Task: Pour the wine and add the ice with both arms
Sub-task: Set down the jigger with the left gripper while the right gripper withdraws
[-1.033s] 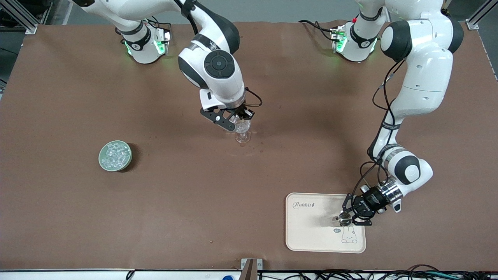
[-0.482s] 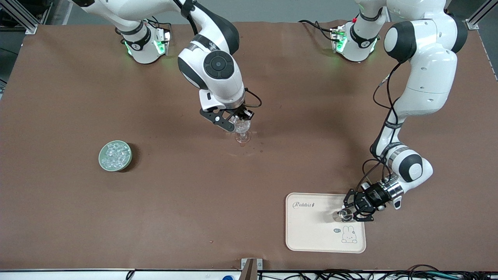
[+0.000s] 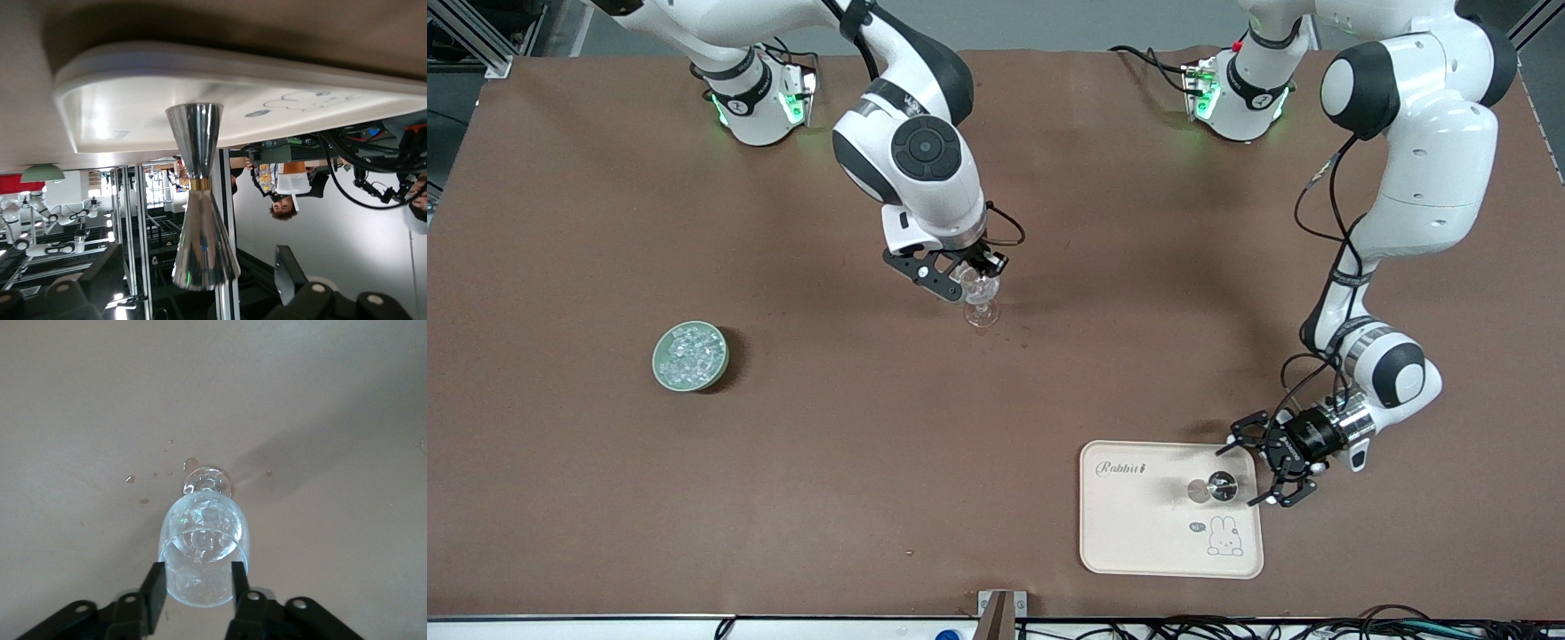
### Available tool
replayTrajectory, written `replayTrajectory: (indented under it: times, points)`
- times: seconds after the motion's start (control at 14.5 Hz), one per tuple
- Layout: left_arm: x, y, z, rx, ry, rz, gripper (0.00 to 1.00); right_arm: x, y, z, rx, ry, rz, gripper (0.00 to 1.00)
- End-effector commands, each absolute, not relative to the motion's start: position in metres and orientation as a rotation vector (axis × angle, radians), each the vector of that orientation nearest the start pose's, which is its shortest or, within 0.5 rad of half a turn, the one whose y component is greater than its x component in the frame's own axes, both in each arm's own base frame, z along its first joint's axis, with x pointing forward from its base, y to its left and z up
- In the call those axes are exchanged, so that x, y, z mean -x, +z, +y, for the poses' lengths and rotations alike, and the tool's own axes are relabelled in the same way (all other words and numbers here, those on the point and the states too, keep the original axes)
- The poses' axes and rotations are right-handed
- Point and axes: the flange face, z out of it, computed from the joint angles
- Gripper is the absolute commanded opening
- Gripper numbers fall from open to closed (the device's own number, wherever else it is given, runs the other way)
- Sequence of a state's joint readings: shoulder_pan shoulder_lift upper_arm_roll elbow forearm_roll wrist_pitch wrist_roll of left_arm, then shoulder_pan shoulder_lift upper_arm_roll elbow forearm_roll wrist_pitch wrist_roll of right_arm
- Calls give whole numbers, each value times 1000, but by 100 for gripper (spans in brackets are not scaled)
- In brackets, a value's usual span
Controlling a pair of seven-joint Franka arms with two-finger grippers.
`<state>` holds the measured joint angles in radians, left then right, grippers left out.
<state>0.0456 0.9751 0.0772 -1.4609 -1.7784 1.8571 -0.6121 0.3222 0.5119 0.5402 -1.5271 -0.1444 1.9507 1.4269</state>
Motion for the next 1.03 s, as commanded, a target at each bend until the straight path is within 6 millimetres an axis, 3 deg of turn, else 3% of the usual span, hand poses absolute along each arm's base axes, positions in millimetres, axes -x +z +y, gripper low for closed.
replayTrajectory:
  times: [0.0,0.21,0.34,0.41,0.62,0.69,0.83,0.96]
  points:
    - [-696,144,21,-1168,-774,1415,100,-502,415,470,2949,122,889,100]
    - [-699,180,41,-1373,-730,1404,100,-516,465,444,2947,-79,871,100]
    - [-713,217,55,-1563,-657,1366,100,-525,499,409,3017,-175,802,100]
    - [-719,235,59,-1709,-617,1345,100,-531,524,384,3041,-222,747,100]
    - [-738,283,77,-1998,-462,1284,100,-542,570,313,3144,-274,642,100]
    - [-738,290,89,-2052,-415,1273,100,-553,583,277,3167,-304,638,100]
    - [-735,327,115,-2087,-307,1233,100,-568,603,218,3206,-328,572,100]
    - [-728,381,142,-2087,-201,1247,100,-575,618,168,3218,-310,543,100]
